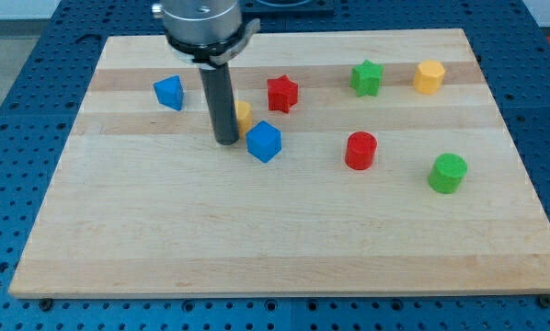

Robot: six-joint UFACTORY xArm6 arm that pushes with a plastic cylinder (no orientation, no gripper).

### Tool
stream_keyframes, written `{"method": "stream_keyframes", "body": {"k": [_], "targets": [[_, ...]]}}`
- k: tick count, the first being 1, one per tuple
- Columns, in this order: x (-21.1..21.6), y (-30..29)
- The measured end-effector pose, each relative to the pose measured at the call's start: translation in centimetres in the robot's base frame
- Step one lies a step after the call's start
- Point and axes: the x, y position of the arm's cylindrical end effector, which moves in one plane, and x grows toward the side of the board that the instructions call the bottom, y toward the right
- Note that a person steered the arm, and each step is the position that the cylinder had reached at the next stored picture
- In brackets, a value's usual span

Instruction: Move your arm towards the blue triangle

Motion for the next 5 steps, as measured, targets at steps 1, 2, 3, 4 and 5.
{"method": "stream_keyframes", "body": {"k": [1,2,3,4,5], "targets": [[0.0,-0.6],[2.1,-5.5],[2.7,-9.5],[1.0,-14.7],[-6.2,-15.7]]}}
